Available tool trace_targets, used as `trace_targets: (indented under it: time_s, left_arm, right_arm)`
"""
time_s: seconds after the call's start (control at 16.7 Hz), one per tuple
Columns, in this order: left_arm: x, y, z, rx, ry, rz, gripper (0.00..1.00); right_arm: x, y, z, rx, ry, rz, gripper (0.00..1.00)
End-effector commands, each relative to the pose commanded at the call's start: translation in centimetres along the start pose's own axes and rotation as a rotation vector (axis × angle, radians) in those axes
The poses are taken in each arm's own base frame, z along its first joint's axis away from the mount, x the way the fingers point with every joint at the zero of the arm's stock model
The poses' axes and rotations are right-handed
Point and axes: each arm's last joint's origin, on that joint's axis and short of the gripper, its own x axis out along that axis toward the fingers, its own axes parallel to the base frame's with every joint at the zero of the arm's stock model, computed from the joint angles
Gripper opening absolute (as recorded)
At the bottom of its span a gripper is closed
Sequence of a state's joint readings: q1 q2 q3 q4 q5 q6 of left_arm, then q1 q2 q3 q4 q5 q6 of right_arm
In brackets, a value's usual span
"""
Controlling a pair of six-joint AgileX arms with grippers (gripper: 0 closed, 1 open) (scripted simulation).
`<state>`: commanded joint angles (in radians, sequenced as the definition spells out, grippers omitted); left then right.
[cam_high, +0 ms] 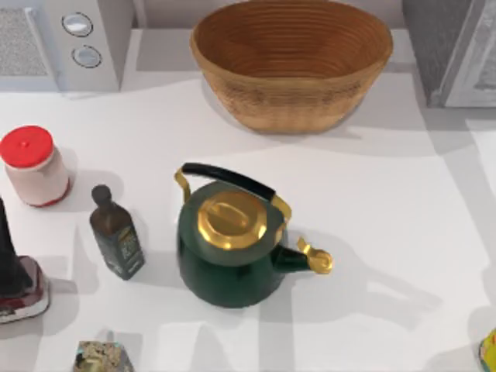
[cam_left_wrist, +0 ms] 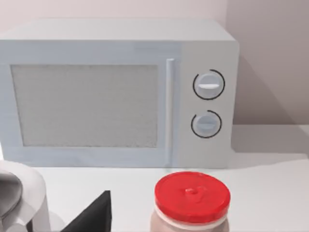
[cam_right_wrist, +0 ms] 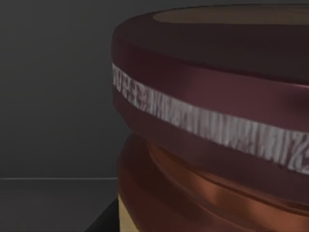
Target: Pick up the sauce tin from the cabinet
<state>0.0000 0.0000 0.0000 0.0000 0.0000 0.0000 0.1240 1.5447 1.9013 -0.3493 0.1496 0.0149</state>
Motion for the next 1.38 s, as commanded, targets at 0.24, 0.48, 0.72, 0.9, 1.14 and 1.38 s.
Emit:
trace_targets:
  time_s: [0.24, 0.48, 0.72, 0.9, 1.14, 1.38]
  left_arm:
    - [0.0, 0.0, 0.0, 0.000, 0.000, 0.000, 1.00]
    - [0.0, 0.0, 0.0, 0.000, 0.000, 0.000, 1.00]
    - [0.0, 0.0, 0.0, 0.000, 0.000, 0.000, 1.00]
    - [0.0, 0.0, 0.0, 0.000, 0.000, 0.000, 1.00]
    - [0.0, 0.0, 0.0, 0.000, 0.000, 0.000, 1.00]
    - [0.0, 0.0, 0.0, 0.000, 0.000, 0.000, 1.00]
  right_arm:
    - [-0.5, 0.1, 0.3, 0.001, 0.001, 0.000, 0.00]
    - [-4.9, 0.9, 2.5, 0.000, 0.001, 0.006, 0.00]
    - [-12.0, 1.0, 5.0, 0.001, 0.000, 0.004, 0.00]
    - [-16.4, 0.4, 5.9, 0.001, 0.001, 0.002, 0.00]
    - [-18.0, 0.0, 6.2, 0.002, 0.000, 0.002, 0.00]
    - [-17.8, 0.0, 6.0, 0.002, 0.003, -0.002, 0.00]
